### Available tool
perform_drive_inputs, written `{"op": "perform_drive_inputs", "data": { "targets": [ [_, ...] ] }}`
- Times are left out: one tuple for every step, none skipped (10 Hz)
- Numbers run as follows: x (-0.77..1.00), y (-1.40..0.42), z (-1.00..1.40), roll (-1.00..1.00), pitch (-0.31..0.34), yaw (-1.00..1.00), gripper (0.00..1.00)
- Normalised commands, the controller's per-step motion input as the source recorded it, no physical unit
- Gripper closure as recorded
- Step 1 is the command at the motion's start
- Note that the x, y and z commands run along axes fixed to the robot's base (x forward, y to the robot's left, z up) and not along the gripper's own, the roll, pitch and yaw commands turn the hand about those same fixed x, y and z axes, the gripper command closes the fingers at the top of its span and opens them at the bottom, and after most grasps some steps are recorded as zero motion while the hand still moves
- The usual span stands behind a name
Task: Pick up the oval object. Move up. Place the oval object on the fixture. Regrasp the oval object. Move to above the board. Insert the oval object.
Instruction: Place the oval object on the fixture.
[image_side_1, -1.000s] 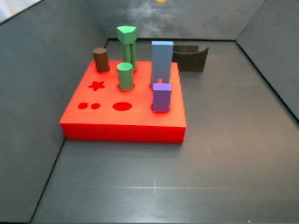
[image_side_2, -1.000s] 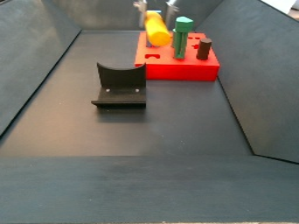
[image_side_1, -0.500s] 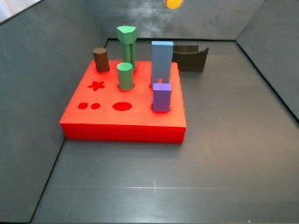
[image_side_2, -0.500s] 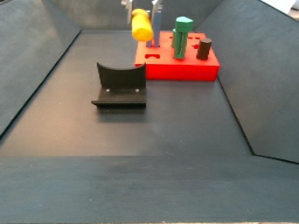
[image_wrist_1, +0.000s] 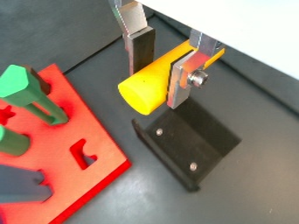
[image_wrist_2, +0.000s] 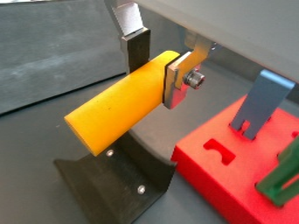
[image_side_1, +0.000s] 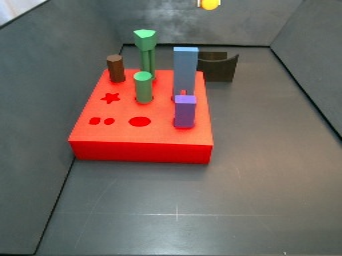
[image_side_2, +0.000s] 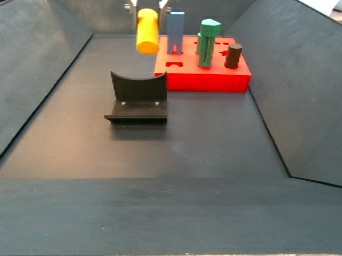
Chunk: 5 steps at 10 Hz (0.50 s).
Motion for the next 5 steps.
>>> {"op": "perform_drive_inputs", "data": {
  "targets": [
    [0.36,0.04,-0.02,-1.00,0.138,-0.18,1.00],
    [0.28,0.05,-0.02,-1.00,0.135,-0.19,1.00],
    [0.20,0.05,-0.02,-1.00,0.126,-0.20,1.00],
    [0.15,0.05,-0.02,-1.00,0.123,-0.21,1.00],
    [0.08,0.05,-0.02,-0.90,0.093,-0.21,1.00]
  ]
}}
